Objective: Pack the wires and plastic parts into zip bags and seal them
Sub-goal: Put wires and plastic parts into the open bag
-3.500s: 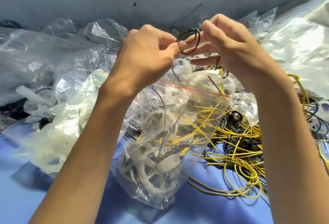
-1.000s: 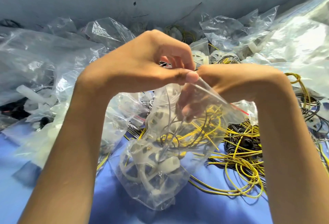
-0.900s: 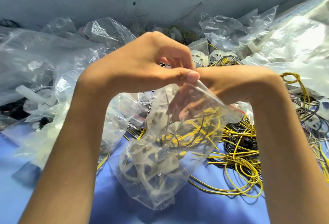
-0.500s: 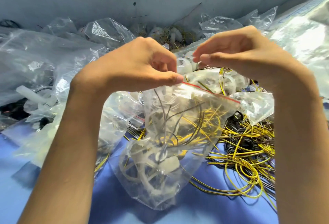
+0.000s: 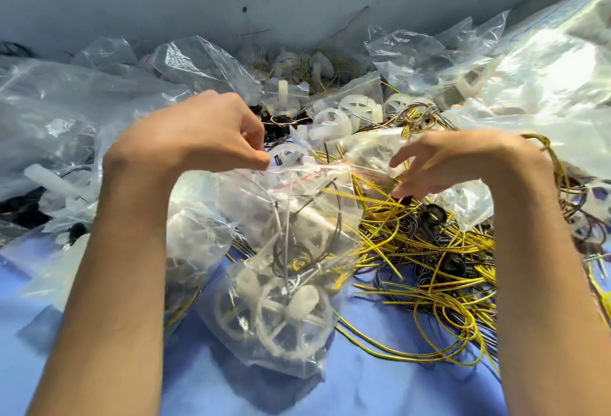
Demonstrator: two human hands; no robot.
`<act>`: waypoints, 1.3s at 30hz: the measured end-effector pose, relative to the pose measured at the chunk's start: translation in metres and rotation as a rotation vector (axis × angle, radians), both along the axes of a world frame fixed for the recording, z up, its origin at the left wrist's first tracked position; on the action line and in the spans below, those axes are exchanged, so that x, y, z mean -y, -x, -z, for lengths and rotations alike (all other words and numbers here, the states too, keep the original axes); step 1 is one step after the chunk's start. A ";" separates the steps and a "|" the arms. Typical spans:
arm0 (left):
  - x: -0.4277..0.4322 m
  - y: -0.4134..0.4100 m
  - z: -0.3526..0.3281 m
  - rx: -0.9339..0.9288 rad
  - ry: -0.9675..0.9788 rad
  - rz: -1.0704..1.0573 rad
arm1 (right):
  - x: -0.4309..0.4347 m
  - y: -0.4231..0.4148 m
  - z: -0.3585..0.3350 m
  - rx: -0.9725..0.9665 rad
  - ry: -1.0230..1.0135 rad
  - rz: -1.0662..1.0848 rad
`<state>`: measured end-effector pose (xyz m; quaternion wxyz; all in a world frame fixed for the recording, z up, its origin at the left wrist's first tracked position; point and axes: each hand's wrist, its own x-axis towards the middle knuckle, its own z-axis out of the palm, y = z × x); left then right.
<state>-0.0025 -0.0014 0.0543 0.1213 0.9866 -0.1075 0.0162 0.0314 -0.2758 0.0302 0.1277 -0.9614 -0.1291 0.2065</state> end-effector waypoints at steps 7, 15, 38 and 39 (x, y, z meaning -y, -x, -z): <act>-0.002 -0.002 0.001 -0.035 0.022 0.019 | 0.000 -0.002 0.003 0.045 -0.206 0.127; -0.004 -0.004 0.002 -0.040 0.023 0.036 | -0.009 0.014 -0.006 -0.226 -0.332 -0.039; 0.023 0.010 -0.004 -0.073 -0.025 0.175 | -0.003 -0.003 -0.016 0.736 -0.834 0.381; 0.029 0.011 -0.005 -0.034 -0.001 0.208 | -0.005 -0.002 -0.018 0.734 -0.901 0.393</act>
